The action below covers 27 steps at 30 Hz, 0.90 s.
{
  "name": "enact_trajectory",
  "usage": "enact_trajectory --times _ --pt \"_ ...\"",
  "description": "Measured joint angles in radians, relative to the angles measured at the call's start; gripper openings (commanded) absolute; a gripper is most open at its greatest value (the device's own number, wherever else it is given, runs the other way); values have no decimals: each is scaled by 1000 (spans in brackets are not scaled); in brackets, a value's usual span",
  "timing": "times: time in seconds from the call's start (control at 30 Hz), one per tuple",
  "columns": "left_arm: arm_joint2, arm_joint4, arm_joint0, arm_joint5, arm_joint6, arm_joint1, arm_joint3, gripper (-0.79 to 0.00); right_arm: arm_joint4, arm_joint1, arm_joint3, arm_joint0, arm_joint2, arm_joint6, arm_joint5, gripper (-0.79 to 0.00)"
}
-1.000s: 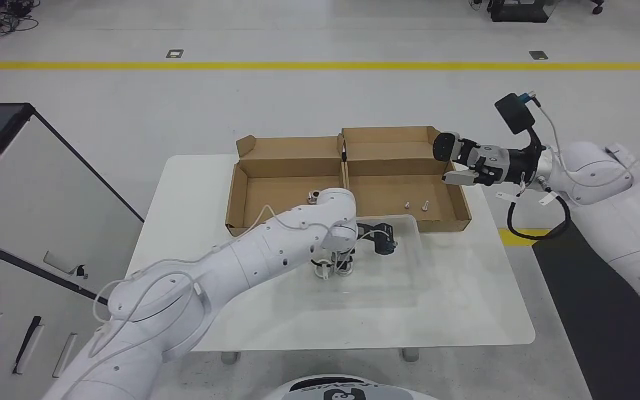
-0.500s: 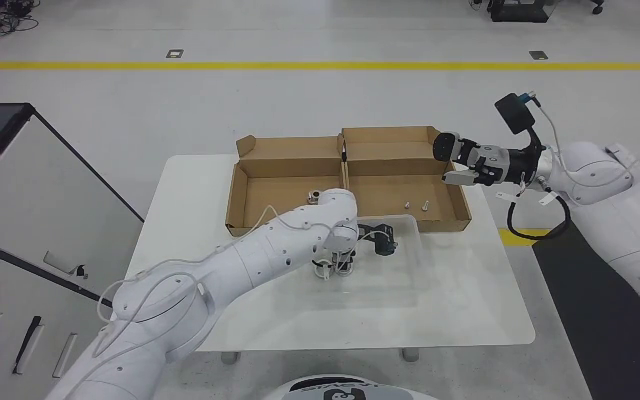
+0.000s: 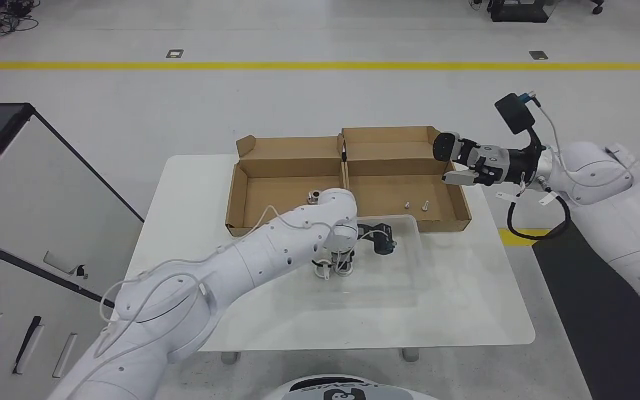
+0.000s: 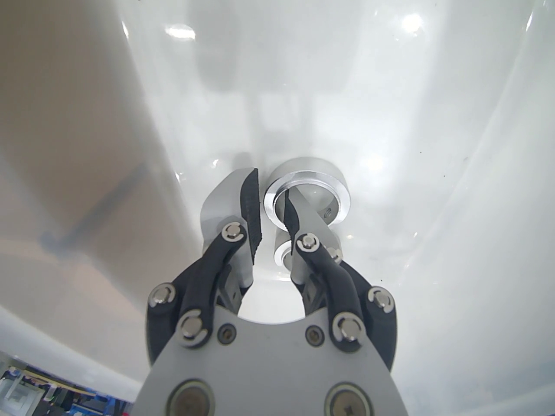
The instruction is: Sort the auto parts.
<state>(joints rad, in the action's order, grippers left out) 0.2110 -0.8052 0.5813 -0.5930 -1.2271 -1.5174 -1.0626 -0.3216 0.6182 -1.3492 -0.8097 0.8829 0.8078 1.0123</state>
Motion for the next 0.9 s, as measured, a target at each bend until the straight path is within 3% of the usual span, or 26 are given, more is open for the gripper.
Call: enact_trajectory --times 0.03,0.07,0.37,0.53,0.77,0.9 --pt "-1 -1 1 -1 1 -1 2 -634 0 0 0 0 0 0 0 0" --pt "-1 -1 1 -3 3 -2 5 -785 0 0 0 0 0 0 0 0" --pt "12 2 -2 1 1 -6 19 -785 0 0 0 0 0 0 0 0" --pt "45 11 -18 18 -14 4 -20 -785 0 0 0 0 0 0 0 0" --pt "113 12 -33 59 -59 48 -157 -785 0 0 0 0 0 0 0 0" --pt "158 16 -29 77 -77 90 -264 -785 0 0 0 0 0 0 0 0"
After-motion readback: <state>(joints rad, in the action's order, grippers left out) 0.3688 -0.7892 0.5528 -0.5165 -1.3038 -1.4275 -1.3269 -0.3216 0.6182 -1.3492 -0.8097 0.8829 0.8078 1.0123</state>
